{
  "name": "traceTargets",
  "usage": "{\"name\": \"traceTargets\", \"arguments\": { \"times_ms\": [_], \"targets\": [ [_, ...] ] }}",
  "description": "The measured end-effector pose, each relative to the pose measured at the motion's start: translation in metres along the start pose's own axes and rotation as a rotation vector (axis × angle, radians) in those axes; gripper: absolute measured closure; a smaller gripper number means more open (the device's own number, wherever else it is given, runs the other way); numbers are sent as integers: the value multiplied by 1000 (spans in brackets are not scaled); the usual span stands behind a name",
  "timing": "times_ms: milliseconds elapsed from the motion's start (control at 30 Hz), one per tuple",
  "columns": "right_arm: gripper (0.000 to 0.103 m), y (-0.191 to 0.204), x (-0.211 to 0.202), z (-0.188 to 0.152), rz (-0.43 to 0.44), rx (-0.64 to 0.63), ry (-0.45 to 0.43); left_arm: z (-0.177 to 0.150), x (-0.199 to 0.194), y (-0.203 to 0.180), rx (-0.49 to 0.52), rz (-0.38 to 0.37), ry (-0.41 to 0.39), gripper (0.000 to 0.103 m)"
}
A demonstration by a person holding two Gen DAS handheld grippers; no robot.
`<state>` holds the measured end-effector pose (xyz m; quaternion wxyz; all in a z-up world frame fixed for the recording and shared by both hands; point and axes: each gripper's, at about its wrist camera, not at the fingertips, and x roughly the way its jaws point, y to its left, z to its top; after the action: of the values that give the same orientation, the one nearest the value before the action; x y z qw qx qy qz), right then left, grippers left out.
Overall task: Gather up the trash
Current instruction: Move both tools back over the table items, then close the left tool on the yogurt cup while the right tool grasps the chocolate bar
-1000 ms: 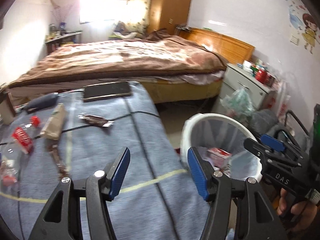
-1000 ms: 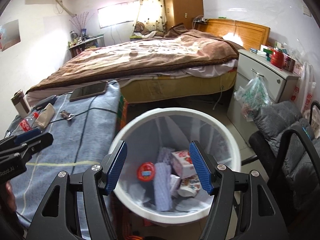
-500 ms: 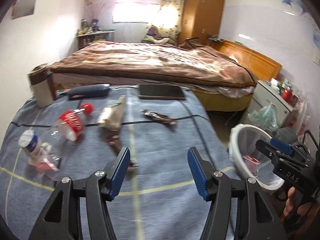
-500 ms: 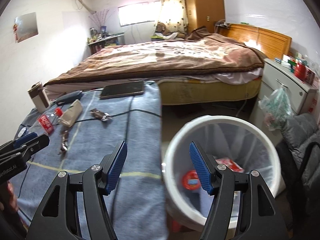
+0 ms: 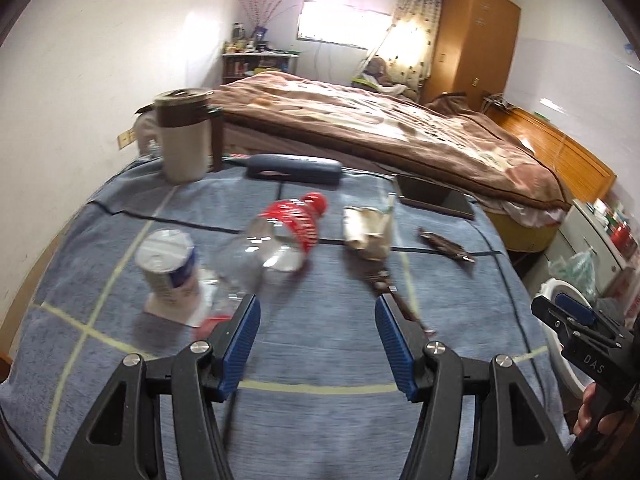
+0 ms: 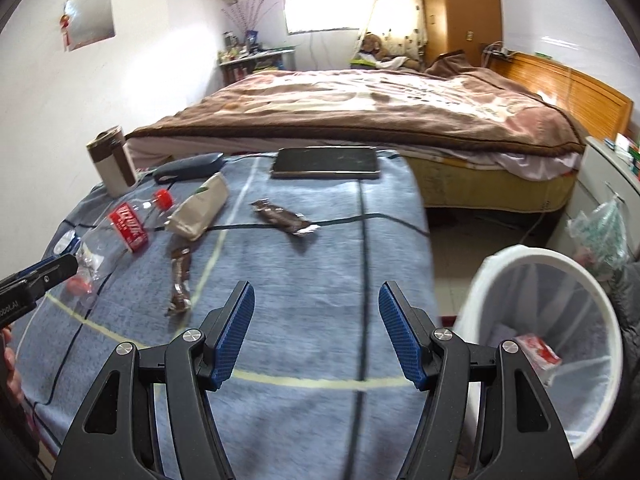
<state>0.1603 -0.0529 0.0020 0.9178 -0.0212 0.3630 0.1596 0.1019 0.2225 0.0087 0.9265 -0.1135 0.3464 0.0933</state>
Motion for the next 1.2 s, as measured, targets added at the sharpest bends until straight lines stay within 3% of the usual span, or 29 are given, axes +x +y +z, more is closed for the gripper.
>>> {"name": "traceTargets", "arguments": {
  "times_ms": [400, 733, 833, 933, 1200],
  "targets": [
    [37, 54, 36, 3, 93, -80, 72, -1, 6, 68, -67, 109, -12, 40],
    [37, 87, 62, 6, 133, -131, 113, 6, 17, 105, -91, 111, -18, 37],
    [47, 92, 66, 5, 125, -134, 116, 9, 20, 107, -86, 93, -33, 36],
    [50, 99, 71, 4, 137, -145, 136, 12, 29, 108, -85, 61, -22, 33],
    [61, 100, 75, 5, 133, -140, 147, 16, 46, 108, -62, 81, -12, 33]
  ]
}}
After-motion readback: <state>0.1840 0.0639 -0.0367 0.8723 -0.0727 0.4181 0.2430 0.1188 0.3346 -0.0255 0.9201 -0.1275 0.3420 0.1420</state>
